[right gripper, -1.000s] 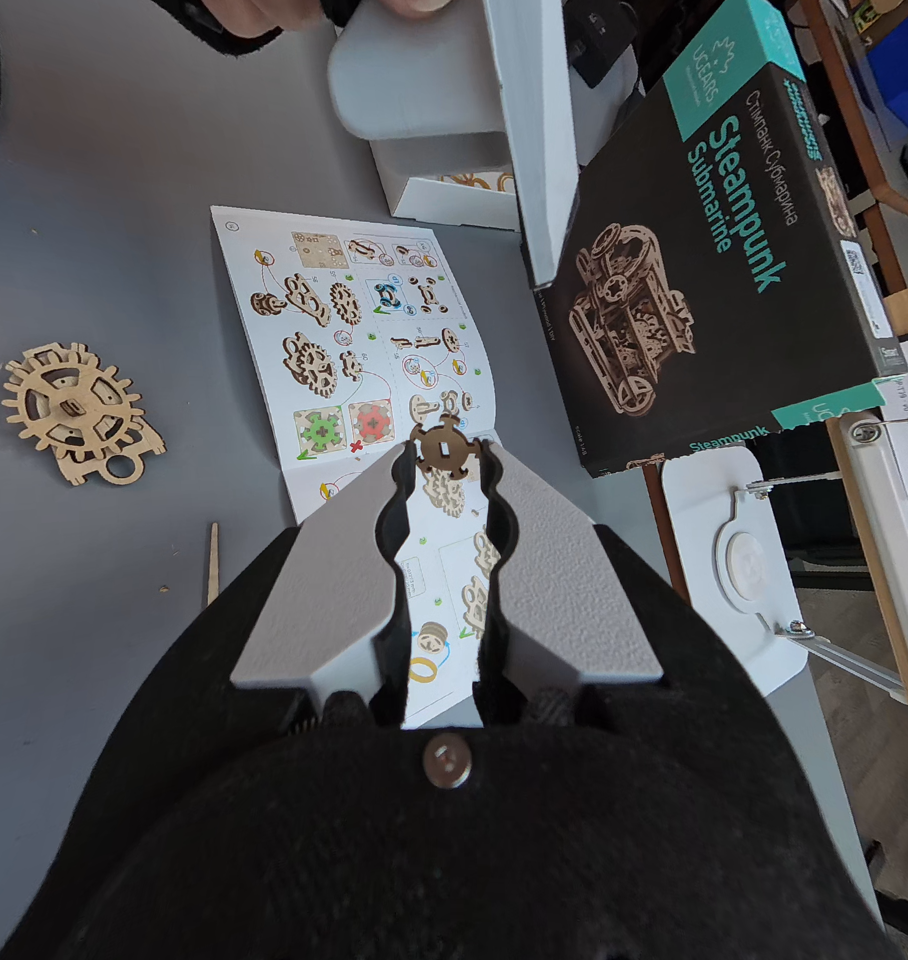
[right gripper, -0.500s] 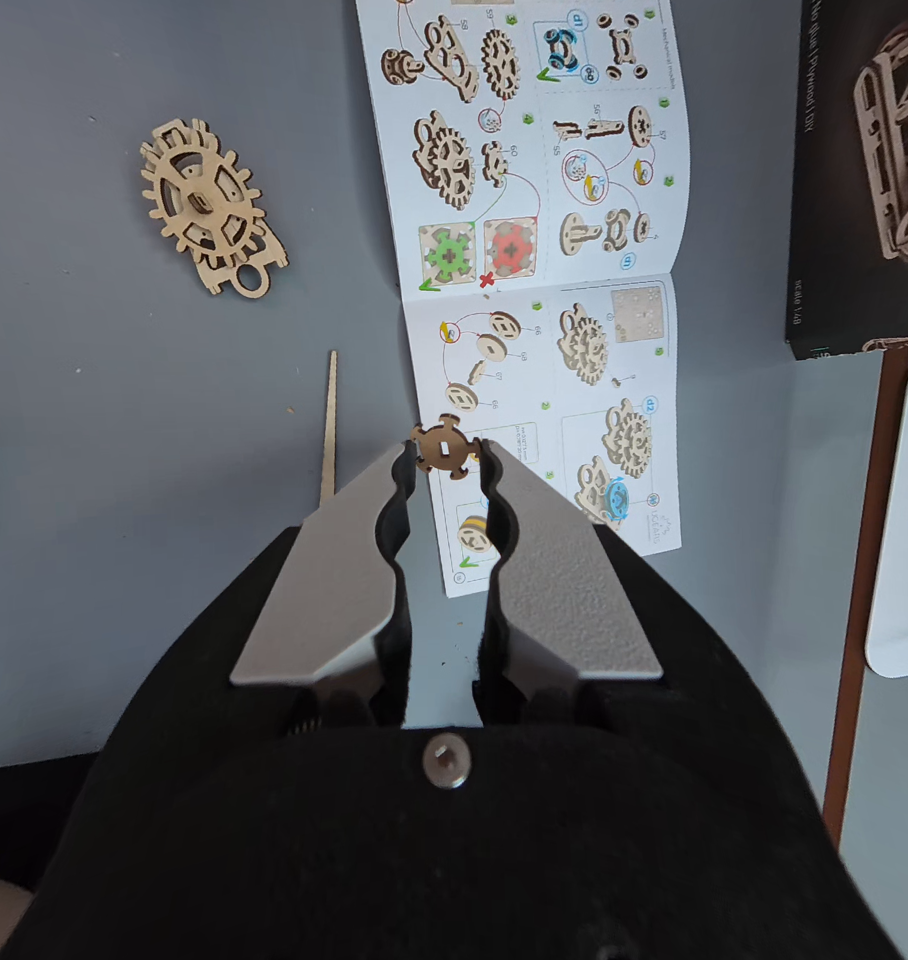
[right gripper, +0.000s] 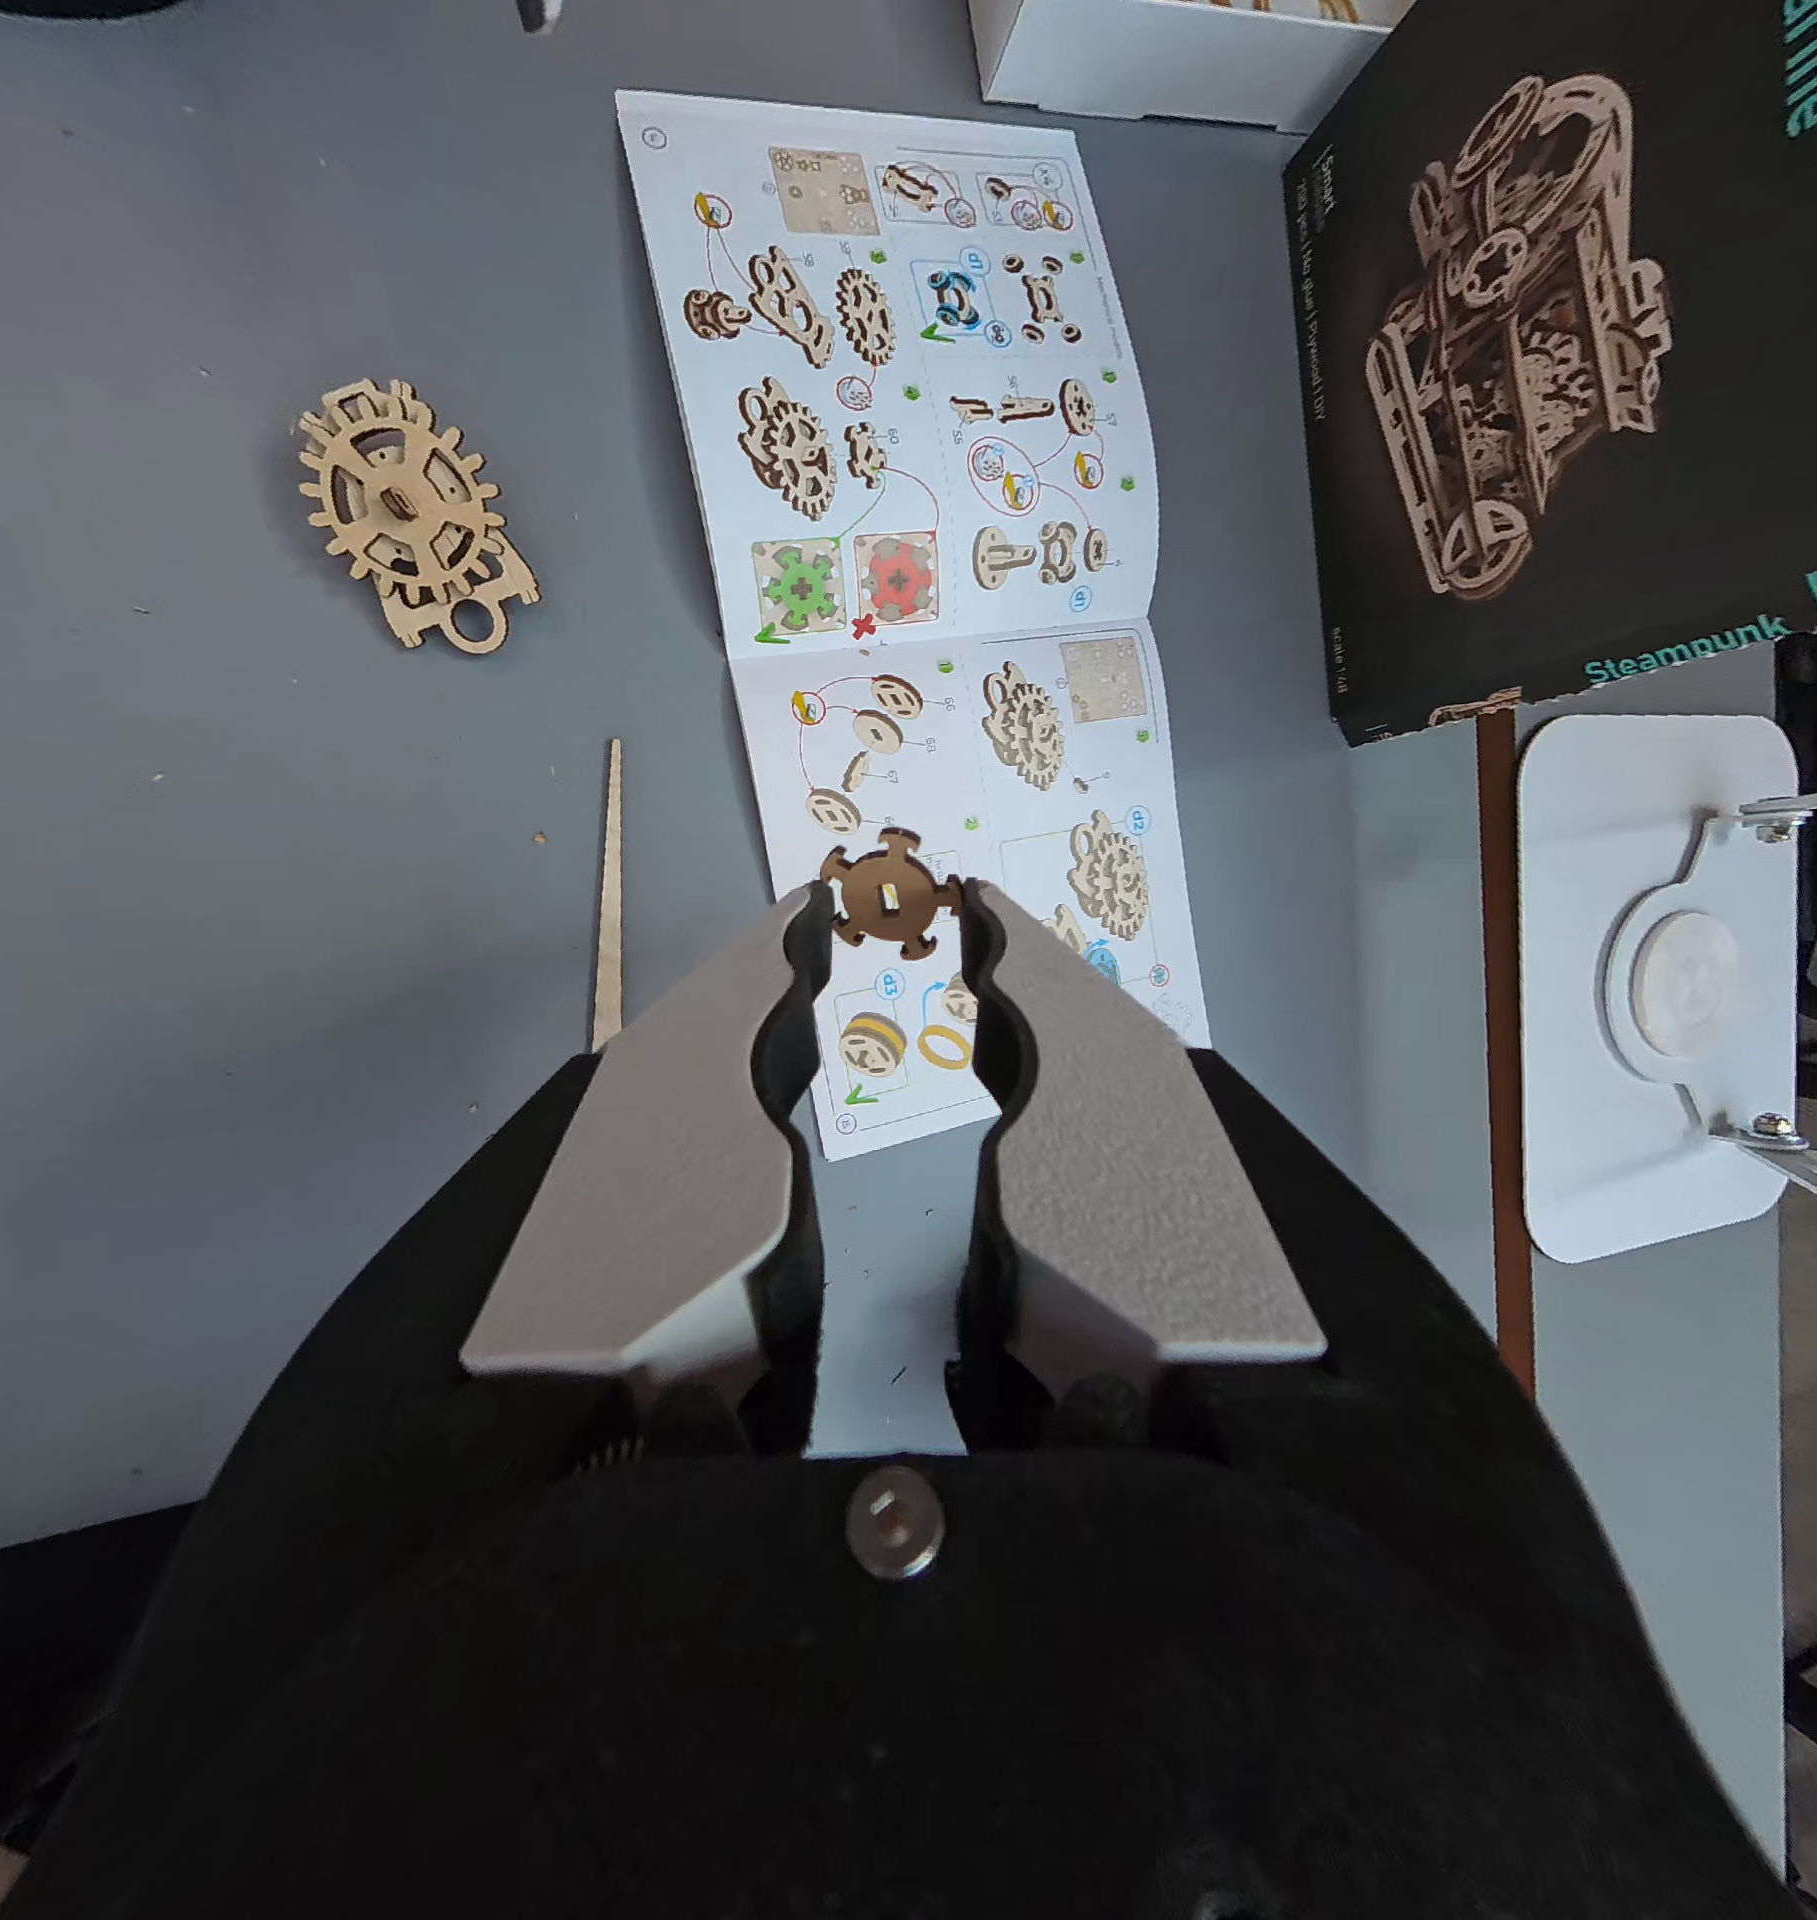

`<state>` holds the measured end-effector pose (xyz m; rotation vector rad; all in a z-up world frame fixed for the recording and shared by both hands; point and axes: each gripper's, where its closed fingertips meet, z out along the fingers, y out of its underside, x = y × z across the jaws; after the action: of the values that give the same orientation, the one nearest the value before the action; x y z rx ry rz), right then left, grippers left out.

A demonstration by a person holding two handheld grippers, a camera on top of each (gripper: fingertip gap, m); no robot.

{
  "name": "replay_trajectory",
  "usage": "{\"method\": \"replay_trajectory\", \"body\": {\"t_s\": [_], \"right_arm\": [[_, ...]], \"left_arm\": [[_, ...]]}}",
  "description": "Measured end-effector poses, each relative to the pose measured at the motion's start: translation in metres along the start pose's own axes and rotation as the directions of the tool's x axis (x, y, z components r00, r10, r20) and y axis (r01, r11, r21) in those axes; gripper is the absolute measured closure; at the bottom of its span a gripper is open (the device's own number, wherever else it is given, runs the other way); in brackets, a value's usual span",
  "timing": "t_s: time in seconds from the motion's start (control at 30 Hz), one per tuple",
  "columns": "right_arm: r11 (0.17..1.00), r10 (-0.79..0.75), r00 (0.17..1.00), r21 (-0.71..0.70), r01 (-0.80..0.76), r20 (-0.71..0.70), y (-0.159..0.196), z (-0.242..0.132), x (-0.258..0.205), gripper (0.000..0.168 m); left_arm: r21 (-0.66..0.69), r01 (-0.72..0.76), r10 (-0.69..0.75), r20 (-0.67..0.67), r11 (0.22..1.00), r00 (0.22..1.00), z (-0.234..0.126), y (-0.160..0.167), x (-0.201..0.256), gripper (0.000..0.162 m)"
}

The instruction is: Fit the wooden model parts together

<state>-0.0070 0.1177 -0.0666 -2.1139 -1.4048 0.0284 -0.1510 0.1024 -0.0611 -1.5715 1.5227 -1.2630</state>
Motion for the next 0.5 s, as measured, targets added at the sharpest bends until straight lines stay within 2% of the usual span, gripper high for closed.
{"method": "replay_trajectory", "body": {"t_s": [0.03,0.27,0.5], "right_arm": [[1.000,-0.002,1.000,0.001,0.002,-0.004,0.000,-0.001,0.000,0.145],[1.000,-0.029,0.999,-0.007,0.029,-0.021,-0.005,-0.001,-0.002,0.145],[0.999,-0.042,0.999,-0.014,0.042,-0.005,-0.007,0.004,-0.007,0.145]], "left_arm": [[-0.006,-0.027,0.027,0.008,1.000,1.000,0.002,0.006,0.005,0.122],[-0.164,-0.100,0.107,0.035,0.981,0.994,0.027,0.052,0.022,0.117],[-0.224,-0.097,0.117,0.077,0.970,0.990,0.035,0.062,0.016,0.115]]}}
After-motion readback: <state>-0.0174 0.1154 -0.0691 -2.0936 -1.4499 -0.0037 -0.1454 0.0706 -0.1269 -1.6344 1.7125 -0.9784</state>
